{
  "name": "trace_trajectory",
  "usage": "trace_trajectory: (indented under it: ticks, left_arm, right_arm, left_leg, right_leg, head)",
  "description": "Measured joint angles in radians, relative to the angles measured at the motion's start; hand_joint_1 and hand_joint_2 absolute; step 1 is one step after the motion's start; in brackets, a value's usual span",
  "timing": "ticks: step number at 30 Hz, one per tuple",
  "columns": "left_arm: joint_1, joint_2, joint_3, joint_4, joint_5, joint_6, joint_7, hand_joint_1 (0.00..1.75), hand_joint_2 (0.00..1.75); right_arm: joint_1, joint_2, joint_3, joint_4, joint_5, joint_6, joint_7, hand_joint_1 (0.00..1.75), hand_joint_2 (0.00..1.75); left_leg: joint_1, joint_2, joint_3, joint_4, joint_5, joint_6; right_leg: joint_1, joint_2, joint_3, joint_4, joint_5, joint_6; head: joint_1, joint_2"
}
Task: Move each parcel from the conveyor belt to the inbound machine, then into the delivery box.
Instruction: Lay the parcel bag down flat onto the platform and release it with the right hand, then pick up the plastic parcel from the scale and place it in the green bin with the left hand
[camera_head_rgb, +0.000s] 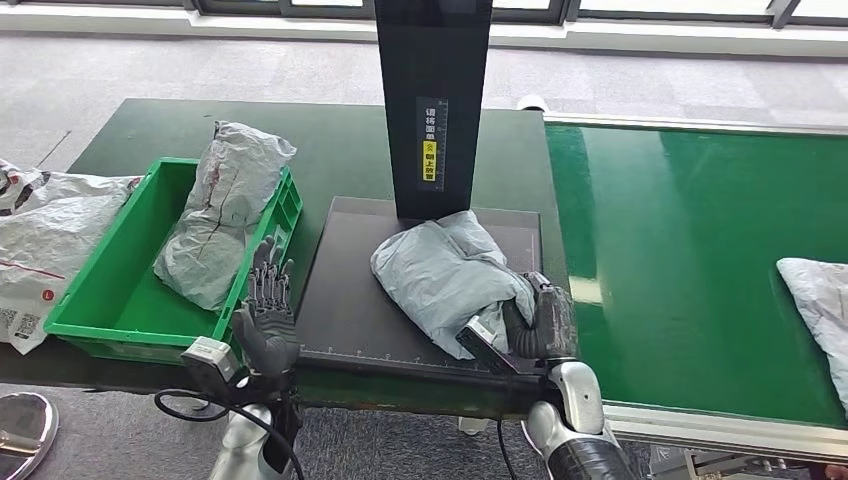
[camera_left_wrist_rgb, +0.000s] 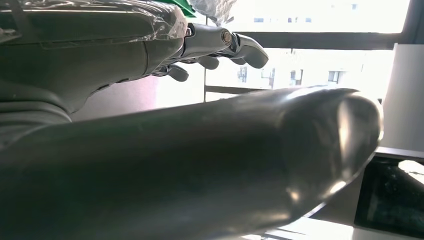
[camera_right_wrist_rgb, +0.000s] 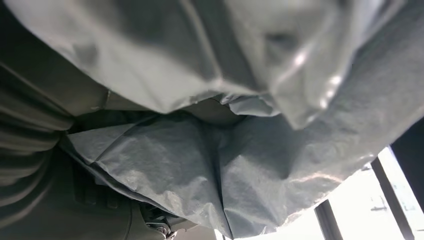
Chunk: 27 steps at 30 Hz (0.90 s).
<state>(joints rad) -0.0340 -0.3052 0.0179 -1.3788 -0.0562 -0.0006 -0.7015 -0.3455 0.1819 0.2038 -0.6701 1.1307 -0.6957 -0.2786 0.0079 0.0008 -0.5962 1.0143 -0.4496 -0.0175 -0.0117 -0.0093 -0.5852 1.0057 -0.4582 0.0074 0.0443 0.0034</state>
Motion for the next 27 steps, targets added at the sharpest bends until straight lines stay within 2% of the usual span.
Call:
trace_trajectory:
  ticks: [11, 15, 20, 23, 27]
  left_arm:
    - [0.003, 0.0, 0.0, -0.005, -0.007, -0.003, 0.0, 0.0, 0.0]
    - [0.011, 0.0, 0.0, -0.017, -0.009, 0.001, 0.0, 0.0, 0.0]
    - [0.052, 0.0, 0.0, -0.061, -0.023, 0.002, 0.019, 0.0, 0.0]
    - [0.076, 0.0, 0.0, -0.088, -0.032, -0.003, 0.039, 0.0, 0.0]
    - [0.091, 0.0, 0.0, -0.112, -0.035, -0.004, 0.047, 0.0, 0.0]
  right_arm:
    - [-0.04, 0.03, -0.063, 0.096, 0.048, 0.002, 0.032, 1.75, 1.75]
    - [-0.048, 0.037, -0.066, 0.109, 0.044, 0.017, 0.021, 0.04, 1.75]
    - [-0.026, 0.067, -0.076, 0.077, -0.028, 0.118, -0.072, 0.0, 1.75]
    - [0.045, 0.088, -0.067, -0.042, -0.085, 0.187, -0.119, 0.0, 1.75]
    - [0.109, 0.101, -0.048, -0.163, -0.109, 0.222, -0.126, 0.0, 1.75]
  left_leg:
    - [0.0, 0.0, 0.0, 0.0, 0.0, 0.0]
    - [0.0, 0.0, 0.0, 0.0, 0.0, 0.0]
    - [0.0, 0.002, 0.001, 0.0, 0.0, 0.0]
    - [0.0, 0.001, 0.0, 0.0, 0.0, -0.001]
    - [0.0, 0.001, 0.0, 0.0, -0.001, -0.001]
  right_leg:
    - [0.0, 0.0, 0.0, 0.0, 0.0, 0.0]
    - [0.0, 0.0, 0.0, 0.0, 0.0, 0.0]
    - [0.001, 0.001, 0.0, 0.0, 0.0, 0.0]
    - [0.002, 0.001, 0.0, 0.0, -0.001, -0.001]
    - [0.002, 0.001, 0.0, 0.0, -0.001, -0.002]
  head:
    - [0.0, 0.0]
    - [0.0, 0.0]
    - [0.0, 0.0]
    - [0.0, 0.0]
    - [0.0, 0.0]
